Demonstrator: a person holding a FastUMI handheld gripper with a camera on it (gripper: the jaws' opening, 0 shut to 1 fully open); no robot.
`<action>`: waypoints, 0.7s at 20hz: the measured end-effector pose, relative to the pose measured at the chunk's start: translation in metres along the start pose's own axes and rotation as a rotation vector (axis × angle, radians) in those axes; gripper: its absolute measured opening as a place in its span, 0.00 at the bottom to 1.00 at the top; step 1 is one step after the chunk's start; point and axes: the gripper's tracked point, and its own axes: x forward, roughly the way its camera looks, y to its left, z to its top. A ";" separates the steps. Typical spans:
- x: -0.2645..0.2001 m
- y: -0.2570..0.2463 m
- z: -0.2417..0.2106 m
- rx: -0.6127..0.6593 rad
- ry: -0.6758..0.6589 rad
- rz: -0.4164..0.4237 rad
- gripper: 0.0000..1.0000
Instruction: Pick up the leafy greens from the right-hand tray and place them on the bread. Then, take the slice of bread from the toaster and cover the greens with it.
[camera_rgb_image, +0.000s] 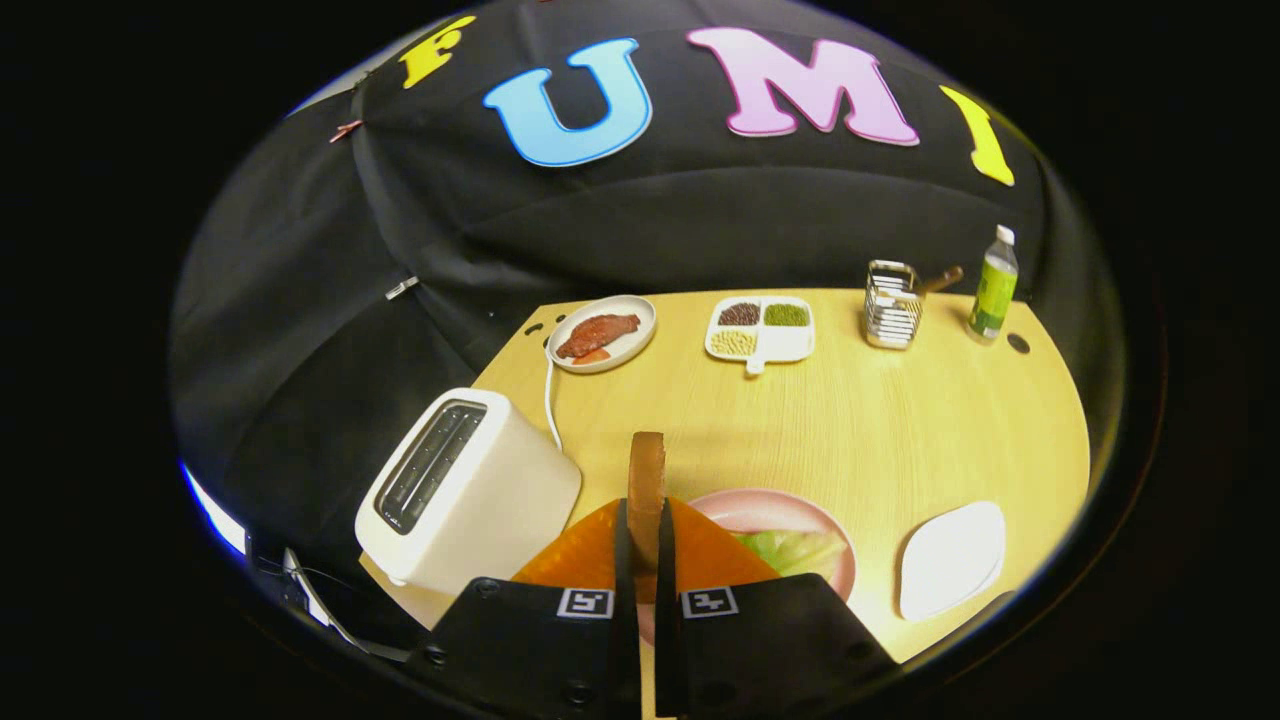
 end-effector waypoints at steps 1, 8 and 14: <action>0.002 -0.006 -0.005 0.018 0.007 -0.005 0.10; 0.011 -0.052 -0.031 0.121 0.045 -0.057 0.10; 0.012 -0.097 -0.051 0.118 0.091 -0.160 0.20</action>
